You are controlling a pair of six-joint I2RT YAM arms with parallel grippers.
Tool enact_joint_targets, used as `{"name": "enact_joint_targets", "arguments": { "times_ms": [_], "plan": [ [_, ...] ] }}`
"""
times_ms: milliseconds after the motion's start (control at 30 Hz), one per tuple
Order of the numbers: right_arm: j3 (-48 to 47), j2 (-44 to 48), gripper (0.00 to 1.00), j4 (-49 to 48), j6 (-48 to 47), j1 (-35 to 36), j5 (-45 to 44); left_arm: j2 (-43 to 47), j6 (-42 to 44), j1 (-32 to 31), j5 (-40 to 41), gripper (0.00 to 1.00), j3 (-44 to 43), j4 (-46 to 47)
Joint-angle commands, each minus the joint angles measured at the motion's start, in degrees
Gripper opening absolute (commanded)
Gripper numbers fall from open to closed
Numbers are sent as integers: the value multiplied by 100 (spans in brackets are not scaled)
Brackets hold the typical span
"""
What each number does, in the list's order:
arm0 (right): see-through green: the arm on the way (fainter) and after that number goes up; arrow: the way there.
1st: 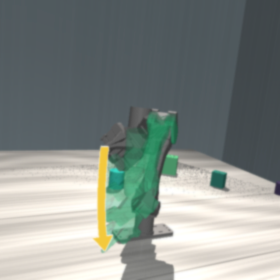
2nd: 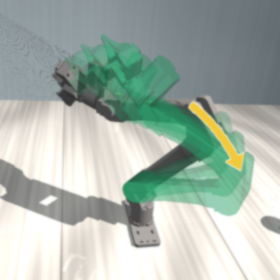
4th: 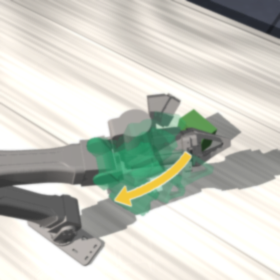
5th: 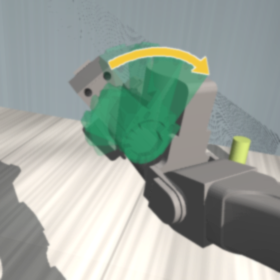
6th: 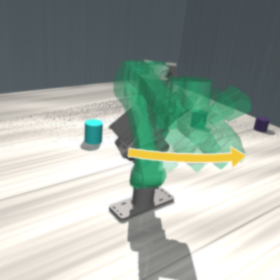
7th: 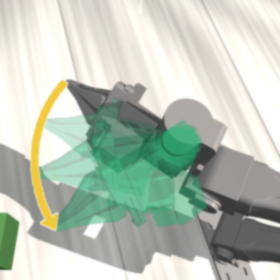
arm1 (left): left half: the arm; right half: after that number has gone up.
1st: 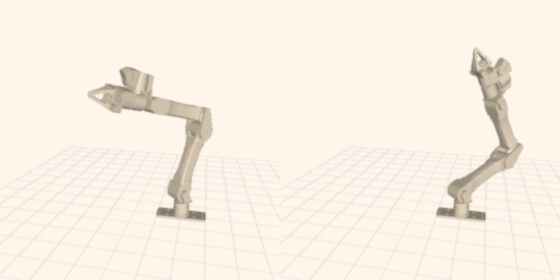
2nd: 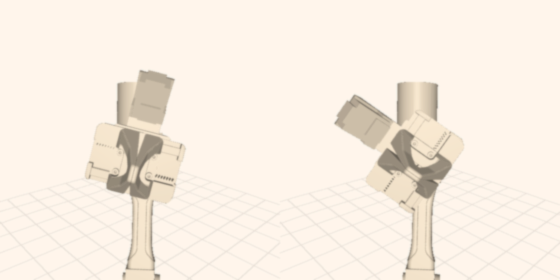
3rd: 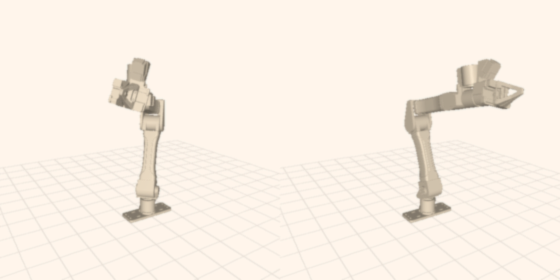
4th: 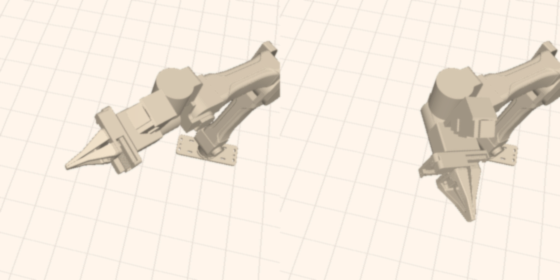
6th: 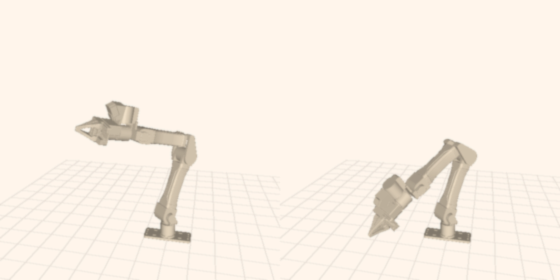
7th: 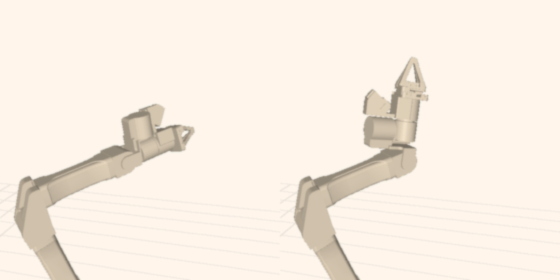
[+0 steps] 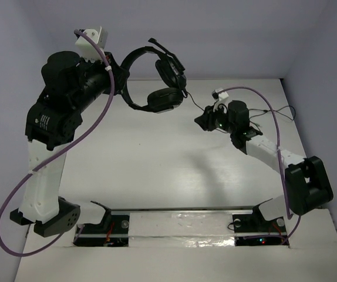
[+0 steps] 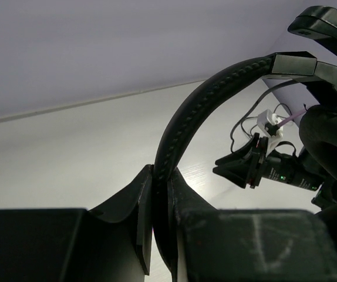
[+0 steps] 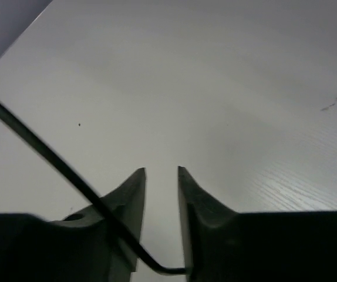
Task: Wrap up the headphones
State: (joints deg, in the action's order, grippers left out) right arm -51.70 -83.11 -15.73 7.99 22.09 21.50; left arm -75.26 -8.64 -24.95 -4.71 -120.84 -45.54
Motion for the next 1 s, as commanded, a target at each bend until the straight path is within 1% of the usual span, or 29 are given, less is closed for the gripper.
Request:
{"name": "enact_joint_targets", "arguments": {
  "times_ms": [0, 33, 67, 133, 233, 300, 333, 400, 433, 467, 567, 633, 700, 733, 800, 833, 900, 933, 967],
  "plan": [
    [81, 137, 35, -537, 291, -38, 92, -23, -199, 43, 111, 0, 16, 546],
    [125, 137, 27, -598, 352, -38, 135, -41, -208, 95, 111, 0, 25, 563],
    [151, 137, 15, -650, 387, -38, 136, -50, -217, 96, 128, 0, 25, 598],
    [213, 199, 0, -774, 519, -38, 109, -41, -243, 96, 146, 0, 34, 660],
    [266, 295, 0, -853, 764, -38, 162, -6, -374, 96, 137, 0, 165, 870],
    [284, 313, 0, -818, 844, -38, 214, 12, -506, 96, 329, 0, 402, 1046],
    [240, 278, 0, -531, 879, 14, 41, 47, -594, 96, 400, 0, 525, 1317],
    [74, 234, 0, -196, 836, 391, -171, 117, -927, 96, 462, 0, 1113, 1757],
    [29, 234, 0, 145, 766, 567, -616, 100, -998, 96, 706, 0, 1263, 2011],
    [11, 260, 0, 288, 774, 891, -803, 82, -1095, 96, 1169, 0, 1517, 2101],
    [64, 531, 0, 675, 862, 1227, -1138, -14, -1165, 148, 1918, 0, 2009, 2452],
    [81, 673, 0, 1026, 906, 1543, -1217, -102, -1271, 148, 2262, 0, 2204, 2716],
    [20, 892, 0, 1360, 889, 1946, -1463, -216, -1315, 148, 2457, 0, 2283, 2813],
    [-76, 954, 0, 1779, 810, 2079, -1629, -286, -1333, 148, 2510, 0, 2310, 2840],
    [-217, 1077, 0, 2116, 774, 2308, -1797, -436, -1342, 148, 2650, 0, 2459, 2910],
    [-313, 1147, 0, 2457, 766, 2526, -1894, -489, -1342, 148, 2694, 0, 2538, 2954],
    [-656, 1192, 0, 2984, 739, 2782, -2113, -550, -1307, 148, 2808, 0, 2767, 3060],
    [-779, 1209, 0, 3170, 687, 2992, -2384, -638, -1263, 148, 2870, 0, 2811, 3042],
    [-1058, 1201, 0, 3372, 660, 3081, -2474, -691, -1149, 148, 2984, 0, 2837, 2946]
  ]
}}
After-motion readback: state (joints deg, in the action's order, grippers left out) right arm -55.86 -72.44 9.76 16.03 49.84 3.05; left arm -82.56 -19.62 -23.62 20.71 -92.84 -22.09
